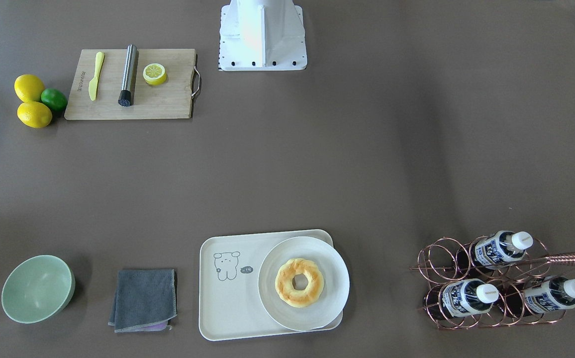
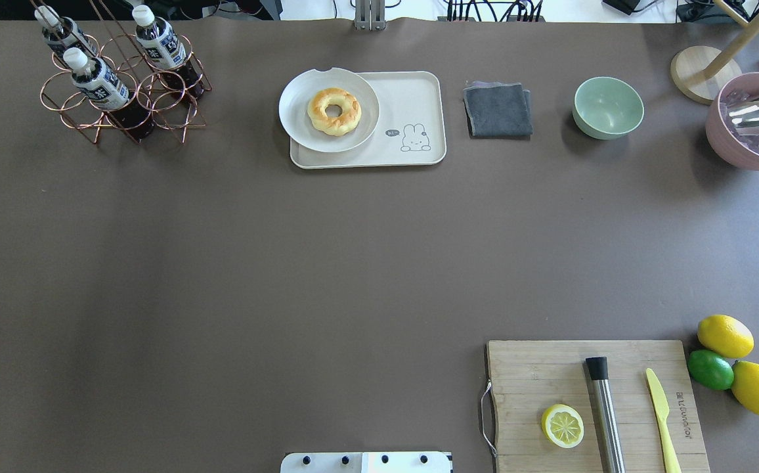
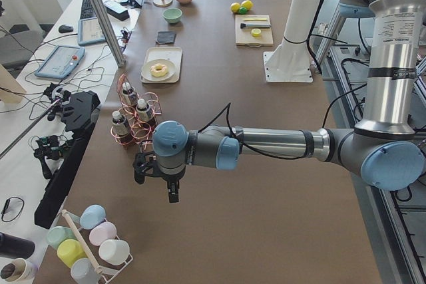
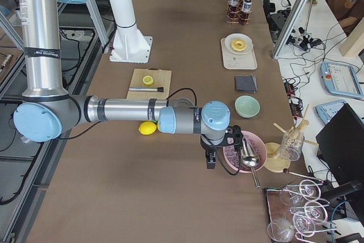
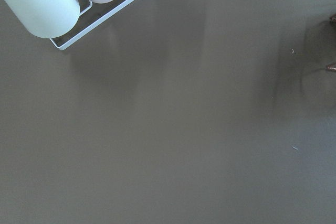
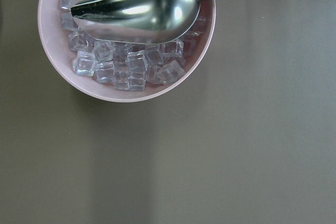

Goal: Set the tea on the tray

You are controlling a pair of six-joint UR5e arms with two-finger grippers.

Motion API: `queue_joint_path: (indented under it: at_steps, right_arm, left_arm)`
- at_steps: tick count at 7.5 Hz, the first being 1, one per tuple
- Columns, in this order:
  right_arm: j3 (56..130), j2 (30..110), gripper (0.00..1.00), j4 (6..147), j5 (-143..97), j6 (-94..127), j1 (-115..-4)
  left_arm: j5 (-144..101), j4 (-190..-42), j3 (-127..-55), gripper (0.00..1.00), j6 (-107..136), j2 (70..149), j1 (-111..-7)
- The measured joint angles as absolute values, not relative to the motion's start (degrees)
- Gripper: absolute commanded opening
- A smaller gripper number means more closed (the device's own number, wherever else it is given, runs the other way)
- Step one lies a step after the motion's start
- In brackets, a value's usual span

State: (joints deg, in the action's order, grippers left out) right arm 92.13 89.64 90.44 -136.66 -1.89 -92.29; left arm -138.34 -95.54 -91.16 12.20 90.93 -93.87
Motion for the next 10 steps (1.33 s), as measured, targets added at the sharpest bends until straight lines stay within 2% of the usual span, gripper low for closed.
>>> queue_joint_path:
  at_steps: [5, 8, 10]
  right_arm:
    - [92.0, 89.7, 1.00, 90.5, -136.7, -1.9, -92.3]
    - [92.4, 90.8, 1.00, 90.4, -136.7, -2.1, -92.3]
    - [92.4, 90.9, 1.00, 90.4, -136.7, -2.0, -92.3]
  left_arm:
    - [-138.2, -95.4, -92.7, 0.97, 12.7, 91.4, -93.7]
    - [-138.4, -98.5, -103.8, 0.97, 12.8, 92.1, -90.6]
    - [-138.4, -114.0, -107.7, 0.97, 13.0, 92.1, -88.6]
